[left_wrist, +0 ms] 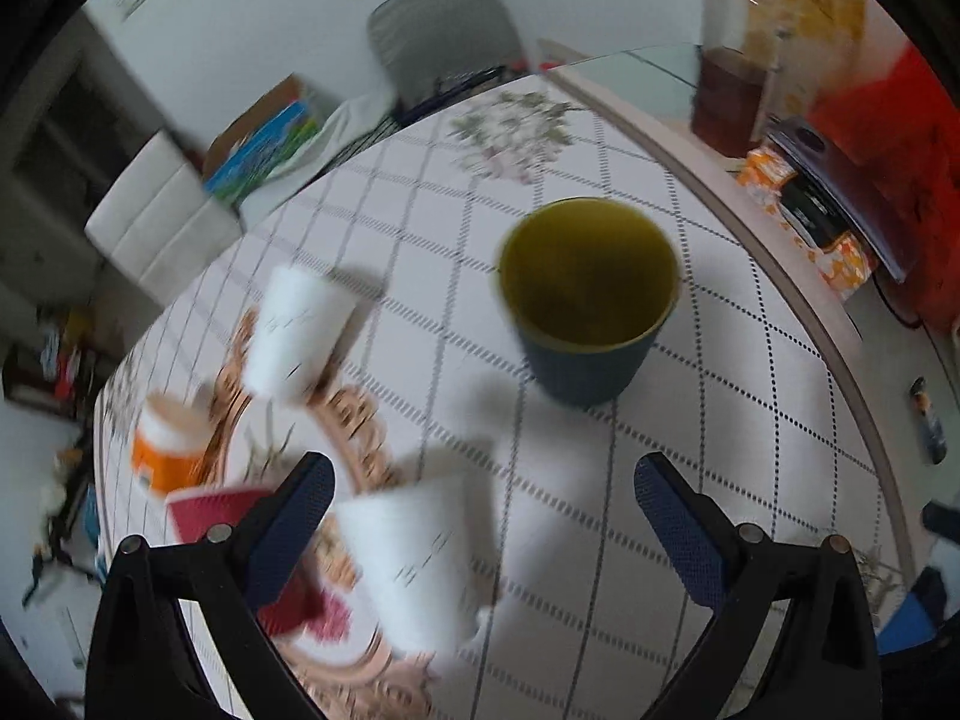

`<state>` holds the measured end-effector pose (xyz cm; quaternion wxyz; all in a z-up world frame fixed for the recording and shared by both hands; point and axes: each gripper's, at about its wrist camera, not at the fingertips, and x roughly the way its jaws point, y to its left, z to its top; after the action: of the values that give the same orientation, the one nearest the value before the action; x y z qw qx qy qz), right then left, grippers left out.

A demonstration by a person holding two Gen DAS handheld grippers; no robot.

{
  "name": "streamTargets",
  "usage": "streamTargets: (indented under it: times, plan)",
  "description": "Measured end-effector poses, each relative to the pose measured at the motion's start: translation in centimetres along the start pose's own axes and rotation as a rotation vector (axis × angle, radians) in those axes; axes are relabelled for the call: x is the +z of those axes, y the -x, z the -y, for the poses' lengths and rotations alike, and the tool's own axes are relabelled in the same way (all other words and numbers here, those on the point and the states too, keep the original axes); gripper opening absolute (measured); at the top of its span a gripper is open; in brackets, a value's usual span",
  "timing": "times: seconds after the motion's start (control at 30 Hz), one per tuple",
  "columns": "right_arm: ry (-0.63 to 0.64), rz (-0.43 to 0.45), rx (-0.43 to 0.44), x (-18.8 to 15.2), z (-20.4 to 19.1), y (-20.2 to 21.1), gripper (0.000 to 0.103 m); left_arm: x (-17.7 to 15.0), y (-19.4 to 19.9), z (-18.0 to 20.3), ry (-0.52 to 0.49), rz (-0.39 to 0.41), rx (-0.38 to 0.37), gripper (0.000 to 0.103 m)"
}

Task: Flip cup upside down
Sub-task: 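Move the left gripper toward the upright dark teal cup, then close the left gripper around the teal cup and lift it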

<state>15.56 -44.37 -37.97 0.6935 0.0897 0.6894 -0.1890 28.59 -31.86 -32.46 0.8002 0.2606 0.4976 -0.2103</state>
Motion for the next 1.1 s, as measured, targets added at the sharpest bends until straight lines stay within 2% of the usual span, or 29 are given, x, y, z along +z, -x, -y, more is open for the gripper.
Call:
streamTargets:
  times: [0.23,0.5,0.8,0.9,0.97,1.03,1.1]
  plan:
    - [0.009,-0.019,-0.05,1.4,1.6,-1.5,0.103,1.4,-2.6,2.8,-0.045,0.018,-0.046,0.102]
    - [0.023,-0.042,-0.083,1.4,2.6,-3.0,0.103,2.9,-4.3,4.9,-0.066,0.013,-0.081,0.102]
    - [0.016,-0.054,-0.095,1.4,4.3,-5.2,0.103,4.3,-5.9,5.4,-0.02,0.016,-0.103,0.101]
    - [0.015,-0.058,-0.102,1.6,5.1,-5.6,0.103,4.6,-6.1,5.3,0.006,0.017,-0.116,0.094]
    - [0.014,-0.059,-0.107,1.5,5.4,-5.8,0.103,4.8,-6.1,5.2,0.017,0.02,-0.116,0.084]
    - [0.012,-0.061,-0.108,1.6,5.8,-5.9,0.103,5.0,-6.2,5.2,0.019,0.021,-0.113,0.068]
    - [0.013,-0.06,-0.109,1.9,6.1,-6.1,0.103,5.2,-6.3,5.2,0.023,0.02,-0.118,0.068]
